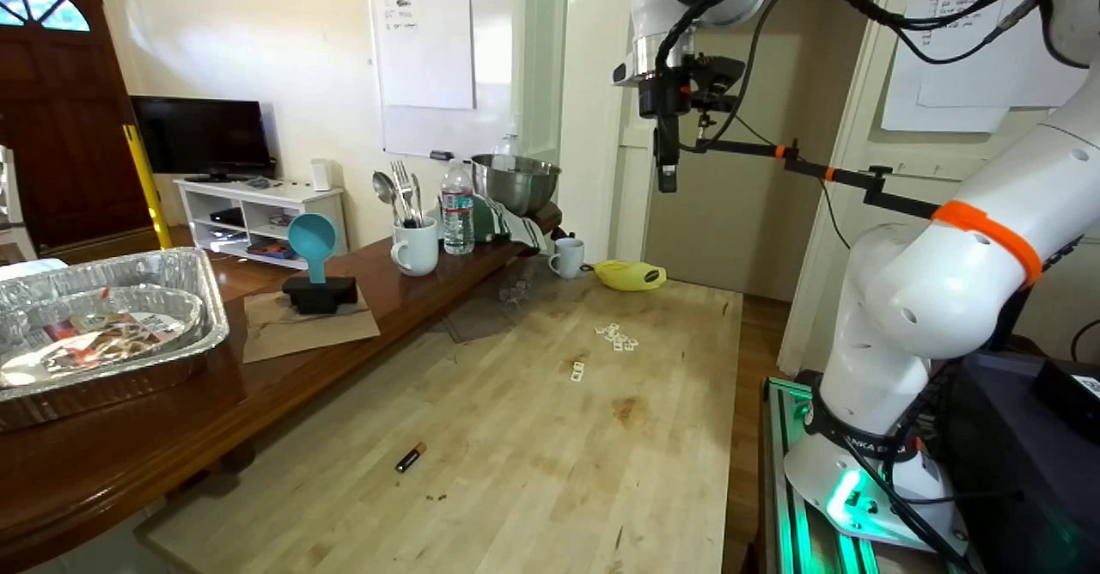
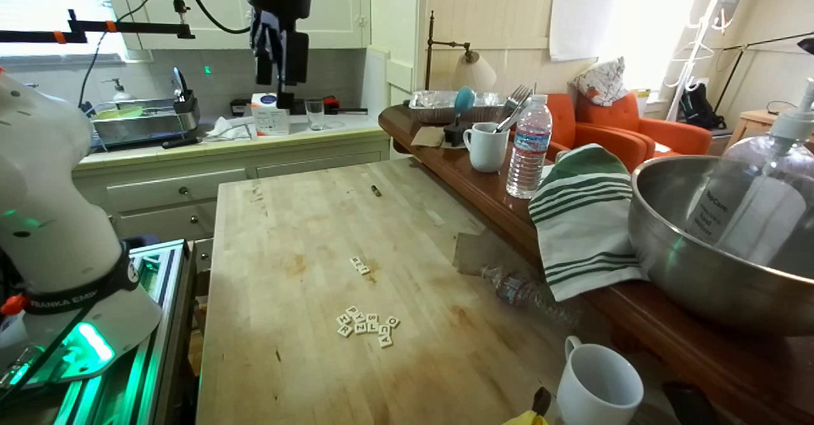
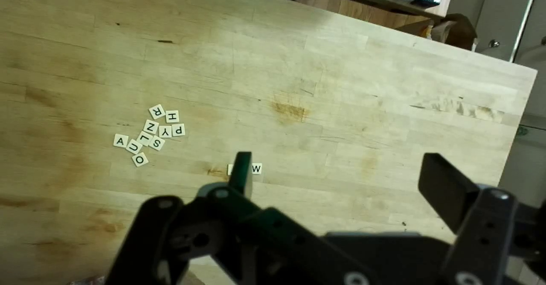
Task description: Replace the letter W with L on the pile of letters on the left to spell the word LET
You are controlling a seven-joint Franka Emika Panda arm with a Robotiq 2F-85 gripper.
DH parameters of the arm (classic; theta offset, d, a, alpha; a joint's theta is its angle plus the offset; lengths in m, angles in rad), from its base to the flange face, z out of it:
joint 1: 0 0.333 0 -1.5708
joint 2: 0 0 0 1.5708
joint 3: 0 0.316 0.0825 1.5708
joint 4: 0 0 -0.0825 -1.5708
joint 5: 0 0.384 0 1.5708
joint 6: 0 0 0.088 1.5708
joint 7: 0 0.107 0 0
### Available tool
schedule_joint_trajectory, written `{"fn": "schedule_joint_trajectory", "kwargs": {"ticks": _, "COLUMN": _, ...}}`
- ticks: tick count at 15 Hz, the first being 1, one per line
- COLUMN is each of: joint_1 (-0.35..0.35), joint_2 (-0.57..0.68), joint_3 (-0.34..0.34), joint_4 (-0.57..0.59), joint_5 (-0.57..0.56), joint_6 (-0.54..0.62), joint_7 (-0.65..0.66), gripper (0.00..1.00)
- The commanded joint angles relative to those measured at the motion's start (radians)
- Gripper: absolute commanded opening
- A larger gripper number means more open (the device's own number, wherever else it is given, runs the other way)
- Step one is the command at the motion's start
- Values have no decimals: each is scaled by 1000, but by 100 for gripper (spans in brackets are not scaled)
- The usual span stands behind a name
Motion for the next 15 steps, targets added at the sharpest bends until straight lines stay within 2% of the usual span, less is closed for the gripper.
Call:
{"fn": "schedule_joint_trajectory", "kwargs": {"ticks": 1, "joint_1": -12, "joint_2": -8, "joint_3": 10, "joint_4": -27, "joint_5": -18, "joint_6": 8, "joint_7": 2, "gripper": 100}}
{"fn": "schedule_joint_trajectory", "kwargs": {"ticks": 9, "joint_1": -7, "joint_2": -87, "joint_3": 20, "joint_4": -263, "joint_5": -37, "joint_6": 201, "joint_7": -26, "gripper": 100}}
{"fn": "schedule_joint_trajectory", "kwargs": {"ticks": 15, "joint_1": 23, "joint_2": -48, "joint_3": 40, "joint_4": -374, "joint_5": -15, "joint_6": 415, "joint_7": -30, "gripper": 100}}
